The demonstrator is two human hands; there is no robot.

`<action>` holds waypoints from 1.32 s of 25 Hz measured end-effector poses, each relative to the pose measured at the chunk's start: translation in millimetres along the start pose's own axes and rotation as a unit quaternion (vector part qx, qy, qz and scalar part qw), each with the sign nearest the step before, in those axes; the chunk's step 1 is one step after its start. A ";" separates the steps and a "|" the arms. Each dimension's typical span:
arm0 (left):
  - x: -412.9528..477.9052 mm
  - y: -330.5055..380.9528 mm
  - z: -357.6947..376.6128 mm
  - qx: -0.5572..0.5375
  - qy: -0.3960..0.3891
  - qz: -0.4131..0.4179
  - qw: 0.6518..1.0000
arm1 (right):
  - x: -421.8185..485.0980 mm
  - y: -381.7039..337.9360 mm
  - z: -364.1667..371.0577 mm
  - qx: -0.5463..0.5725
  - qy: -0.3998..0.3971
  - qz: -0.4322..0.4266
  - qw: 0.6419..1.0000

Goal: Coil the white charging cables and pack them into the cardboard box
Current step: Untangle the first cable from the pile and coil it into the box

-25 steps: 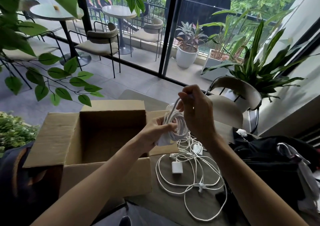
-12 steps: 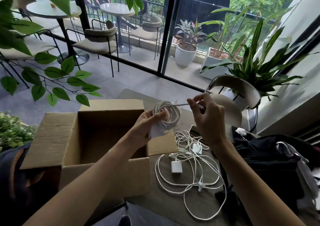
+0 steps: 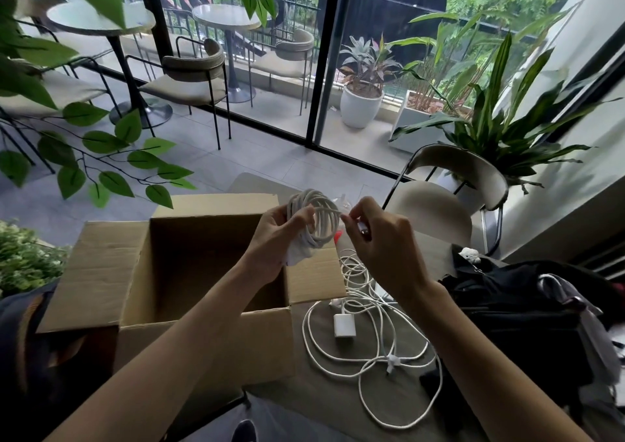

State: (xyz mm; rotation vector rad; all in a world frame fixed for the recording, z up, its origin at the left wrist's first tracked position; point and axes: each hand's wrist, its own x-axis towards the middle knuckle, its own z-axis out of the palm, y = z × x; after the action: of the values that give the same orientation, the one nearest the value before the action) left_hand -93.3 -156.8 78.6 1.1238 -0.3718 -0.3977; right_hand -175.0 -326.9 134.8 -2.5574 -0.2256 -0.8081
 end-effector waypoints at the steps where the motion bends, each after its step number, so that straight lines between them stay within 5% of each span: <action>1: 0.8 1.1 0.2 0.024 -0.008 0.020 0.999 | -2.3 -1.0 3.1 0.013 -0.009 -0.002 1.000; 7: -1.3 8.5 6.8 0.096 -0.065 0.072 0.991 | -7.6 -9.3 9.2 0.189 -0.094 0.045 0.977; 13: -1.2 12.9 15.2 0.161 -0.074 0.109 0.978 | -5.9 -13.0 9.9 0.362 -0.061 0.265 0.892; 18: 0.2 10.0 17.7 0.116 -0.058 0.117 0.985 | -0.3 -20.5 7.9 0.225 -0.002 0.219 0.949; 29: 6.4 1.2 11.9 0.030 -0.062 0.067 0.995 | 6.9 -34.0 9.4 0.086 -0.019 0.114 0.990; 33: 4.4 -1.4 9.9 -0.002 -0.061 0.046 0.997 | 5.2 -33.9 9.0 0.064 -0.083 0.092 0.990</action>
State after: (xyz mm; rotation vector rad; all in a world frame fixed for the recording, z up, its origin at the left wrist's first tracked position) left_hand -94.4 -167.2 81.6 1.0767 -0.5281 -0.3872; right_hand -175.8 -292.6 143.6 -2.4811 -0.0865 -0.4953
